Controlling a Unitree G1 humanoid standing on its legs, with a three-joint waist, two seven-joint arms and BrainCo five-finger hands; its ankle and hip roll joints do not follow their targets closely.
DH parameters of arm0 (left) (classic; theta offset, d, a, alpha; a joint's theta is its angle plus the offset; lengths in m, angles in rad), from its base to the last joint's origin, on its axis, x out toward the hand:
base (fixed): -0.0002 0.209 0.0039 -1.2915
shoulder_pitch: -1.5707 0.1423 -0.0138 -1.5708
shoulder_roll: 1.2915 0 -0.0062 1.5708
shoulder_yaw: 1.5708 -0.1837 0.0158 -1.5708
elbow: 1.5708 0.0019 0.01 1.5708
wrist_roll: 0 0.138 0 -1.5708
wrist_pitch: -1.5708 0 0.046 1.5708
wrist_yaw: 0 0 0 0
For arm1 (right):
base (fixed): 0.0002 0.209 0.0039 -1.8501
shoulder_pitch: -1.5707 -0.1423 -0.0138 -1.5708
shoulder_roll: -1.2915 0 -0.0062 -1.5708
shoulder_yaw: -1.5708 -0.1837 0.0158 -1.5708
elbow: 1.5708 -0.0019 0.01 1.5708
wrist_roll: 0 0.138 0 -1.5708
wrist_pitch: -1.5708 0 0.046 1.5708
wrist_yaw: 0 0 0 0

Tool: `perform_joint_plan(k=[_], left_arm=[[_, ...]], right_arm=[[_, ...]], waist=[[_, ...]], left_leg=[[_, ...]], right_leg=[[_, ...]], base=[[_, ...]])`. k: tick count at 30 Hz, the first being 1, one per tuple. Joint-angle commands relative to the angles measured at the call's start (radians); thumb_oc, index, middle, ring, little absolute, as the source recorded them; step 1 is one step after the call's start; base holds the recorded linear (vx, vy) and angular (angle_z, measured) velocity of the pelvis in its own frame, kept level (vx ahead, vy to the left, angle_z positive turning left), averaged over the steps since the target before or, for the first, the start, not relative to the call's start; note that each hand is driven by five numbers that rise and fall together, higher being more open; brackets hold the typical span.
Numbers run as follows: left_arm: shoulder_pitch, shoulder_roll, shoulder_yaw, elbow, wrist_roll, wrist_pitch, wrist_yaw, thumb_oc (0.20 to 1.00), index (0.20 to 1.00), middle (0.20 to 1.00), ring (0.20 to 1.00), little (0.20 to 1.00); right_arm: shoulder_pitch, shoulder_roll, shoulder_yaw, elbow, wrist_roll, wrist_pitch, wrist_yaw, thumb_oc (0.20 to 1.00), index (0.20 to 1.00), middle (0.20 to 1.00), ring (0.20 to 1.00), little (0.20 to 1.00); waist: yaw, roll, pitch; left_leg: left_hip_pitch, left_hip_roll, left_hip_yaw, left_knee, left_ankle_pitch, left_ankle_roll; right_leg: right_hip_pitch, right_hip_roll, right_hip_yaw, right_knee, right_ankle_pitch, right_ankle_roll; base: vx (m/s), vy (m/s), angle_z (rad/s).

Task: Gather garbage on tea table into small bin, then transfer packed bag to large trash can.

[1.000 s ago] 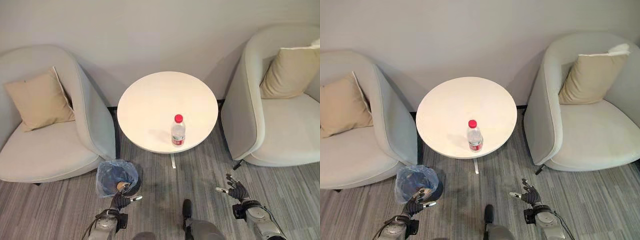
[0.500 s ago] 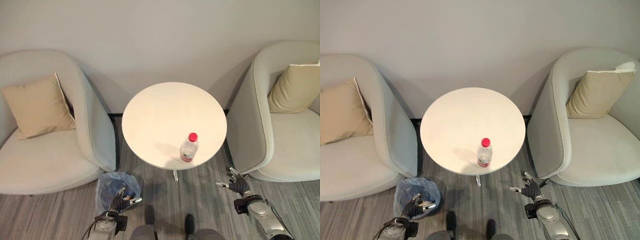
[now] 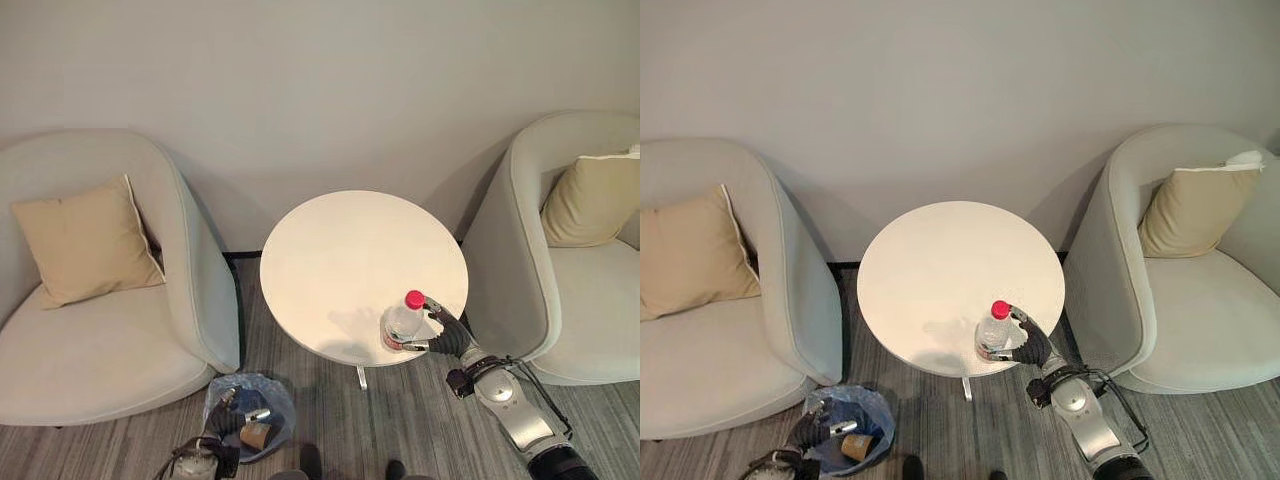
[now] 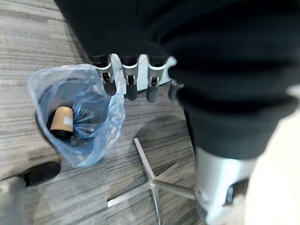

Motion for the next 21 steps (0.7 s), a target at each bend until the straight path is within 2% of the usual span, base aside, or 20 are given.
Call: perform_joint_plan(k=[1,10,11,12,13,15,21], left_arm=[[-0.04,0.027,0.011,-0.016,0.039,-0.031,-0.006,1.0,1.0,1.0,1.0,1.0],[0.002,0.046,-0.027,-0.064,0.003,-0.028,-0.014,1.0,1.0,1.0,1.0,1.0],[0.004,0.047,-0.032,-0.074,-0.003,-0.028,-0.016,1.0,1.0,1.0,1.0,1.0],[0.004,0.048,-0.036,-0.079,-0.007,-0.027,-0.016,1.0,1.0,1.0,1.0,1.0],[0.003,0.05,-0.04,-0.087,-0.009,-0.027,-0.015,1.0,1.0,1.0,1.0,1.0],[0.001,0.052,-0.042,-0.096,-0.016,-0.027,-0.011,1.0,1.0,1.0,1.0,1.0],[0.006,0.054,-0.019,-0.098,-0.013,-0.025,-0.005,1.0,1.0,1.0,1.0,1.0]], right_arm=[[-0.078,-0.036,0.028,0.01,-0.022,-0.041,-0.008,1.0,1.0,1.0,1.0,1.0],[-0.262,0.047,0.048,0.258,0.069,-0.008,-0.102,1.0,1.0,1.0,1.0,1.0],[-0.277,0.051,0.046,0.282,0.078,-0.007,-0.111,0.831,0.831,0.831,0.831,0.831],[-0.288,0.054,0.047,0.294,0.085,-0.005,-0.116,0.473,0.473,0.473,0.473,0.473],[-0.299,0.057,0.046,0.303,0.095,-0.007,-0.121,0.2,0.2,0.2,0.2,0.2],[-0.316,0.055,0.04,0.297,0.116,-0.011,-0.134,0.2,0.2,0.2,0.2,0.2],[-0.285,0.03,0.011,0.186,0.121,-0.031,-0.139,0.2,0.2,0.2,0.2,0.2]], waist=[[0.022,-0.016,0.003],[0.094,0.017,0.027],[0.101,0.02,0.03],[0.105,0.023,0.033],[0.11,0.025,0.037],[0.12,0.028,0.045],[0.113,0.021,0.038]], left_leg=[[0.023,0.035,-0.039,0.082,-0.165,-0.046],[0.002,0.022,-0.105,0.062,-0.14,-0.049],[-0.003,0.021,-0.11,0.061,-0.138,-0.048],[-0.007,0.02,-0.115,0.061,-0.136,-0.048],[-0.012,0.018,-0.12,0.062,-0.134,-0.048],[-0.021,0.016,-0.133,0.061,-0.128,-0.049],[-0.017,0.019,-0.14,0.055,-0.126,-0.051]], right_leg=[[-0.043,-0.007,-0.012,0.12,-0.135,0.009],[-0.032,-0.009,-0.077,0.103,-0.142,0.008],[-0.033,-0.009,-0.082,0.103,-0.143,0.008],[-0.036,-0.01,-0.086,0.104,-0.143,0.008],[-0.039,-0.01,-0.09,0.105,-0.143,0.008],[-0.041,-0.01,-0.1,0.106,-0.146,0.007],[-0.034,-0.007,-0.107,0.104,-0.149,0.004]], base=[[0.05,-0.048,0.19],[0.02,-0.013,0.26],[-0.01,0.008,0.28],[-0.03,0.008,0.29],[-0.04,0.006,0.36],[-0.03,-0.007,0.22],[-0.01,-0.016,0.06]])
